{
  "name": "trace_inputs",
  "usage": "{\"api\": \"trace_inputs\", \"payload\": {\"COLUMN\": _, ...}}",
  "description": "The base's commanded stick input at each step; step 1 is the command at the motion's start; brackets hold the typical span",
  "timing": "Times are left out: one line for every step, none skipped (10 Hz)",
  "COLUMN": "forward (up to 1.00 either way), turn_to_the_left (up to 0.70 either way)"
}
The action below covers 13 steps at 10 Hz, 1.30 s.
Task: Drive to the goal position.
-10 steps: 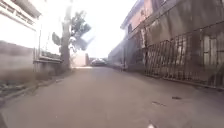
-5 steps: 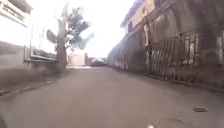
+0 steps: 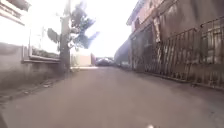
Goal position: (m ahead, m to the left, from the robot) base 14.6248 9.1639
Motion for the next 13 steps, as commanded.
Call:
{"api": "trace_inputs", "payload": {"forward": 1.0, "turn_to_the_left": 0.0}}
{"api": "trace_inputs", "payload": {"forward": 1.0, "turn_to_the_left": 0.0}}
{"api": "trace_inputs", "payload": {"forward": 1.0, "turn_to_the_left": 0.0}}
{"api": "trace_inputs", "payload": {"forward": 1.0, "turn_to_the_left": 0.0}}
{"api": "trace_inputs", "payload": {"forward": 1.0, "turn_to_the_left": 0.0}}
{"api": "trace_inputs", "payload": {"forward": 1.0, "turn_to_the_left": 0.0}}
{"api": "trace_inputs", "payload": {"forward": 1.0, "turn_to_the_left": 0.0}}
{"api": "trace_inputs", "payload": {"forward": 1.0, "turn_to_the_left": 0.0}}
{"api": "trace_inputs", "payload": {"forward": 1.0, "turn_to_the_left": 0.0}}
{"api": "trace_inputs", "payload": {"forward": 1.0, "turn_to_the_left": 0.0}}
{"api": "trace_inputs", "payload": {"forward": 1.0, "turn_to_the_left": 0.0}}
{"api": "trace_inputs", "payload": {"forward": 1.0, "turn_to_the_left": 0.0}}
{"api": "trace_inputs", "payload": {"forward": 1.0, "turn_to_the_left": 0.05}}
